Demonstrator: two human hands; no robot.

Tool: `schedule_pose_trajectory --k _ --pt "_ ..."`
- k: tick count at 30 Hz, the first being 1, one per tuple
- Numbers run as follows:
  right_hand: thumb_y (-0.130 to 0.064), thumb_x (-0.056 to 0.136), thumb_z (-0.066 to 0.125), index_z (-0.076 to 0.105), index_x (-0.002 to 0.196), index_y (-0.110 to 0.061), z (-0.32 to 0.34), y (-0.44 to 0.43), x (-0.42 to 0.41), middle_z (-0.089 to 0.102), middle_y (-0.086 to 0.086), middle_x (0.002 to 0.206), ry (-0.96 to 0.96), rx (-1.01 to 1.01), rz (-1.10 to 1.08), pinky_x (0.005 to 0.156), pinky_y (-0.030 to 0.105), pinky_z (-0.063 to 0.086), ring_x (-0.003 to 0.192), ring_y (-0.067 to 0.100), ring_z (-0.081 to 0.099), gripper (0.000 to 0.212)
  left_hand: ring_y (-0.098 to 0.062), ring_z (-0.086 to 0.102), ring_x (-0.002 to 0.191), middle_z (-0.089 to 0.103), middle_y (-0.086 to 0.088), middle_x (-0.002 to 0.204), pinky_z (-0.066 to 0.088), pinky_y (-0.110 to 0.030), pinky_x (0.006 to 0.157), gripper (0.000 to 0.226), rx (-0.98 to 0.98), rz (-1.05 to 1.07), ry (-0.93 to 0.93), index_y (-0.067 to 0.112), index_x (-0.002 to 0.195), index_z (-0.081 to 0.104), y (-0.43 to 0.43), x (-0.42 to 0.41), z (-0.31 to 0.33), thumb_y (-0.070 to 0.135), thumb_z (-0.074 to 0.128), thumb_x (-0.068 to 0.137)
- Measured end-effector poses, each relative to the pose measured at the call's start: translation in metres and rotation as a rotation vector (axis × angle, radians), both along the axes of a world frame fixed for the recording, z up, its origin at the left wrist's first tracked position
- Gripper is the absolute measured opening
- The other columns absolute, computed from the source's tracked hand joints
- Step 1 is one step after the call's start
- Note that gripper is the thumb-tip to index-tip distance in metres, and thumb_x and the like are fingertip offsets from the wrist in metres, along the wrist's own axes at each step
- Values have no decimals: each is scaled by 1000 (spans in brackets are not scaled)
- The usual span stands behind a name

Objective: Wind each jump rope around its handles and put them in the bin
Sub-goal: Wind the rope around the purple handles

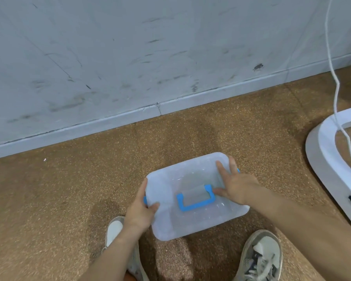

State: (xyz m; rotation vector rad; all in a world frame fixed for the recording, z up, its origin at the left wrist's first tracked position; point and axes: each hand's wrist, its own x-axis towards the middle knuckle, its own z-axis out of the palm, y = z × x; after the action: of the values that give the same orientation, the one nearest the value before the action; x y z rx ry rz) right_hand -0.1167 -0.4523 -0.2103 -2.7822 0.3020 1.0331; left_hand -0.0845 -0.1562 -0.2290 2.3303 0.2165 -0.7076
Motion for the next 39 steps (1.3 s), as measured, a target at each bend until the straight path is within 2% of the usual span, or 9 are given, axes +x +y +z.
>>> schedule_pose_trajectory --k 6,10,12,16,20,25,30,34,39 --pt "-69 83 53 -19 149 -38 -14 2 -9 -21 1 160 -92 138 -226 101 48 43 138 33 37 103 -32 51 121 45 -11 140 47 -53 96 105 -54 329 73 29 146 22 4 -1 -9 42 85 63" --pt "-67 60 77 -15 148 -44 -21 4 -18 -12 -8 162 -254 220 -550 107 60 27 147 26 17 129 -40 53 120 48 -13 140 46 -62 91 109 -394 655 451 24 148 20 6 -4 -10 27 89 63" --pt "-68 49 83 -13 150 -41 -25 2 -19 -7 -2 162 -213 226 -733 110 60 20 147 31 7 142 -41 62 105 60 -16 125 52 -64 75 94 -490 680 587 16 139 37 7 -3 -11 27 89 61" --pt "-53 50 90 22 146 -16 -33 -3 -18 46 9 136 -104 500 -1003 93 44 43 123 32 46 123 -34 67 92 69 -14 104 54 -57 81 39 -366 597 422 6 116 56 -2 2 -7 14 73 82" --pt "-63 48 86 30 134 -17 -24 0 -14 49 9 127 -119 320 -875 82 42 46 115 32 52 112 -27 65 83 67 -9 90 55 -50 84 10 -238 525 262 16 86 57 -11 3 -5 9 64 87" --pt "-74 53 77 29 135 -18 -18 8 -18 39 10 131 -166 164 -704 89 49 50 117 35 52 110 -26 64 80 67 -7 87 56 -40 76 12 26 332 99 11 89 62 -19 0 -1 21 64 81" --pt "-76 65 66 32 131 -20 -10 16 -21 43 7 124 -203 27 -551 94 45 38 112 30 55 92 -33 59 99 61 -13 105 48 -36 80 28 296 109 -28 8 110 54 -29 -11 -2 29 52 92" --pt "-76 68 64 28 133 -18 -9 10 -17 44 10 124 -134 73 -515 87 43 44 110 31 55 95 -34 62 99 62 -17 109 46 -35 78 37 396 -33 -113 0 128 35 -33 -24 -9 23 38 99" --pt "-79 67 60 21 133 -9 -7 4 0 59 11 110 54 83 -472 84 43 51 101 31 60 104 -34 62 102 61 -20 115 44 -35 78 52 433 -165 25 -6 137 12 -30 -20 -8 9 34 92"
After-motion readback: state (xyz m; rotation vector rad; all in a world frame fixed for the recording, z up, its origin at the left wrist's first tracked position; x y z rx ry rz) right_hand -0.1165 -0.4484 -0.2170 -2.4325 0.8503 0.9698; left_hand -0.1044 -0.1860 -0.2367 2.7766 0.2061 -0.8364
